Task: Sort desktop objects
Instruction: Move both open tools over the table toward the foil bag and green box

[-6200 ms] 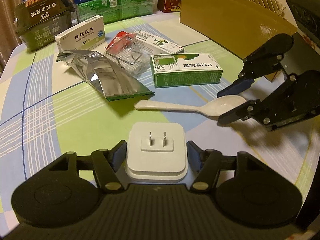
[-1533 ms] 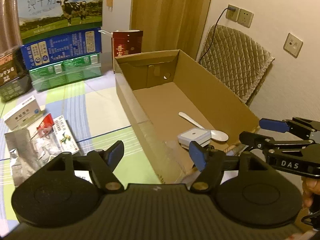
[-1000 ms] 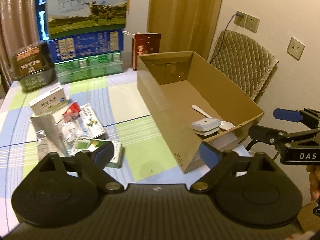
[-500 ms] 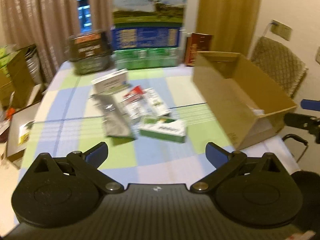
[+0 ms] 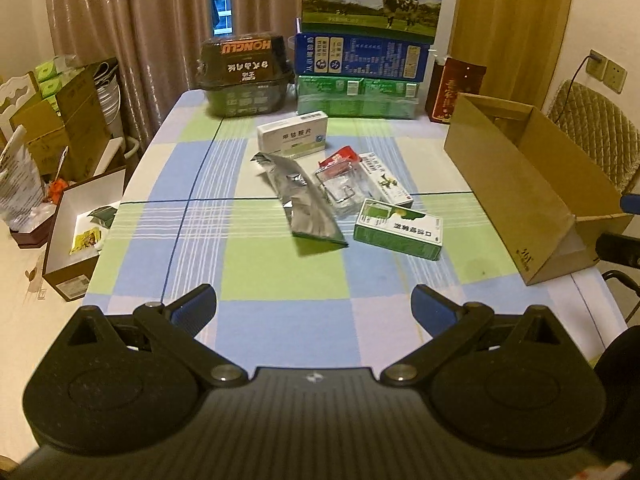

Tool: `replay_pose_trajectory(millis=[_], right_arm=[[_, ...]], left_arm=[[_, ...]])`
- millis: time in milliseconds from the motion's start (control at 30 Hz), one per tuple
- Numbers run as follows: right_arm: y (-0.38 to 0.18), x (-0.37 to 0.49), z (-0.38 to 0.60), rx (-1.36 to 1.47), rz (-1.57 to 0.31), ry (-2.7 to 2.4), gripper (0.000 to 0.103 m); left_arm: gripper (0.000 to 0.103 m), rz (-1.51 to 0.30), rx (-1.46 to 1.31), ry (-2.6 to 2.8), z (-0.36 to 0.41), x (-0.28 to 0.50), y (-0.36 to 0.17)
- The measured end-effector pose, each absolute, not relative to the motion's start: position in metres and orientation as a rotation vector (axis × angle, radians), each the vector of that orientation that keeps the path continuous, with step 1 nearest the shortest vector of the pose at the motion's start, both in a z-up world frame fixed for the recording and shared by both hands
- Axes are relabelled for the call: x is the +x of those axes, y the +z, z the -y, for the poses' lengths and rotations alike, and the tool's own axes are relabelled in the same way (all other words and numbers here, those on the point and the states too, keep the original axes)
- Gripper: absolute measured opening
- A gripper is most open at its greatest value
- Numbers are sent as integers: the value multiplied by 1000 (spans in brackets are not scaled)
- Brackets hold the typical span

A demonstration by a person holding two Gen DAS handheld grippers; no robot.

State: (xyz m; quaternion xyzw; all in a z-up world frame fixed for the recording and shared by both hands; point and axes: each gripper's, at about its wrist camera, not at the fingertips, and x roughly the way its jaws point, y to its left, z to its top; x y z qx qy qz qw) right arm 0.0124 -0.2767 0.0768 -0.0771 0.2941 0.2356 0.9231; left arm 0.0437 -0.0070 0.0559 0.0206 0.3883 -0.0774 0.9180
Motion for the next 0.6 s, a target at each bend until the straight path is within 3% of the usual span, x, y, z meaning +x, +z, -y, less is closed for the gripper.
replay_pose_trajectory(millis=[600], right_arm=[[39, 54, 227, -351, -665, 591, 101]], left_arm=[[102, -871, 97, -171, -14, 78, 31]])
